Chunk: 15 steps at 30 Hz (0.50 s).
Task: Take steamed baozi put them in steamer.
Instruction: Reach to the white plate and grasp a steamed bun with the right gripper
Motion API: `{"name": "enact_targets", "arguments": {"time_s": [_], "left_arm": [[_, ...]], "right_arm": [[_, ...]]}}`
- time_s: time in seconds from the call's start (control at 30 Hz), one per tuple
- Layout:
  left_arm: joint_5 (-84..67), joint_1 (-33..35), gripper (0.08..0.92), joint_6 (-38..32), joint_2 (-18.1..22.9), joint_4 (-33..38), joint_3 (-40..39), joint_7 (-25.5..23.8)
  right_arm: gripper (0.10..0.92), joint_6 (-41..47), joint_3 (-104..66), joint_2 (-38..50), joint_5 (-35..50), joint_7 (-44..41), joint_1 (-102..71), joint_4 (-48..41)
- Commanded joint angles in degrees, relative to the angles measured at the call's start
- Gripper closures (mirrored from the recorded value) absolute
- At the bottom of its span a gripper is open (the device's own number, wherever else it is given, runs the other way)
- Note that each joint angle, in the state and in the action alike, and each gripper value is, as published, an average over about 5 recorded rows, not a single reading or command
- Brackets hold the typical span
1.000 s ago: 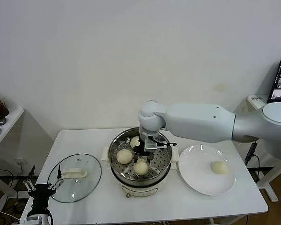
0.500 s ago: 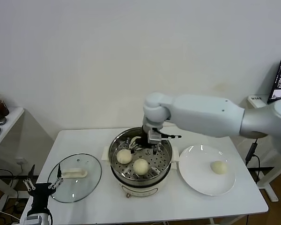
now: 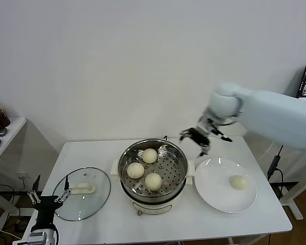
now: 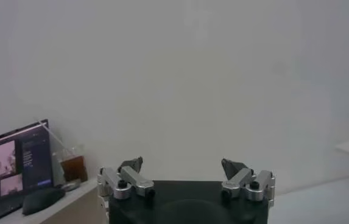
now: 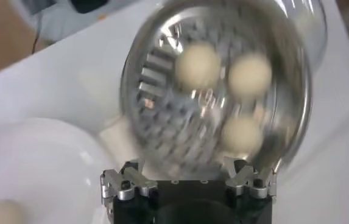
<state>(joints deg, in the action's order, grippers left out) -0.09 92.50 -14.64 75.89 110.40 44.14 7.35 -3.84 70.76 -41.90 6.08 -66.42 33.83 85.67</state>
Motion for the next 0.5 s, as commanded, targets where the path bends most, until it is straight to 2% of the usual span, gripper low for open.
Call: {"name": "enact_targets", "arguments": {"time_s": [0.03, 0.3, 0.5], "left_arm": [[0.2, 0.0, 0.177, 0.3, -0.4, 0.0, -1.2, -0.3], [-0.7, 0.3, 0.177, 0.4, 0.1, 0.8, -1.1, -0.5], [-0.2, 0.8, 0.177, 0.3, 0.4, 0.7, -0.7, -0.6]], "right_arm": [[0.203, 18.8, -13.1, 20.1, -7.5, -1.0, -17.3, 1.6], [0.203, 12.7, -31.8, 20.6, -16.0, 0.2, -40.6, -5.5], [0.203, 7.7, -38.1, 16.2, -20.8, 0.8, -46.6, -11.2]]}}
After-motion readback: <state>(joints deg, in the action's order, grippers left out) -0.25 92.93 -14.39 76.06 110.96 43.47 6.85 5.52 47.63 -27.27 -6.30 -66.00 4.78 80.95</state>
